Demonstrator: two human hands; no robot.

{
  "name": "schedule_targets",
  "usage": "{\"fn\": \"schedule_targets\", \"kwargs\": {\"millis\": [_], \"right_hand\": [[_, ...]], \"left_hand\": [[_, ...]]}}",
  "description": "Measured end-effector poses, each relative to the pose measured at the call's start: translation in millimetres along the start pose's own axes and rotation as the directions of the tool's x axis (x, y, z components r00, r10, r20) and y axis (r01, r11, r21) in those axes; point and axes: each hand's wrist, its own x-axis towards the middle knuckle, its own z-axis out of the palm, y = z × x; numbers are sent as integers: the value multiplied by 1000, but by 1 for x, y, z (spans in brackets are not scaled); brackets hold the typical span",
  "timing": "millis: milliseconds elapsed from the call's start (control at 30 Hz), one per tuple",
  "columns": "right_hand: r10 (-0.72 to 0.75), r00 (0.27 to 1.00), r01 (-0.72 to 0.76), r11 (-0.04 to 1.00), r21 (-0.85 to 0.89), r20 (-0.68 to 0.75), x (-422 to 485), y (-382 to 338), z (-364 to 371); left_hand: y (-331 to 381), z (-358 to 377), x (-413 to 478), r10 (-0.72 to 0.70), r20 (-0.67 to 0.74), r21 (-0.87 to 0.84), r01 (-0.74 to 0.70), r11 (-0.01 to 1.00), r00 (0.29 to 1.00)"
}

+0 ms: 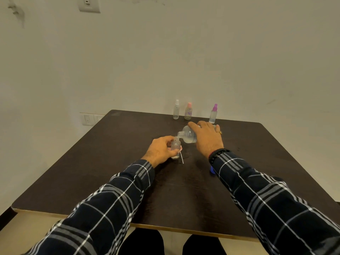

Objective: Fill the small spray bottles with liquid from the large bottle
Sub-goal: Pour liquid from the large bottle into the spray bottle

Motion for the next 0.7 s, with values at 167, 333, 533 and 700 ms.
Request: {"fn": "schedule_targets", "kwargs": {"millis": [167,333,533,700], "right_hand": [[1,1000,-2,1000,4,8,-1,0,-1],[-3,1000,3,1000,5,0,0,0,0],[0,1000,0,1000,5,7,0,0,0],[3,1000,-3,1000,2,10,0,-1,0]], "left_hand": [[0,0,-1,-9,7,-22,9,1000,1000],[0,1,0,-6,-1,-14,6,1000,1000],[1,1,-1,-6,5,-19,6,1000,1000],[0,1,0,-11,1,-19,11,1000,1000]]}}
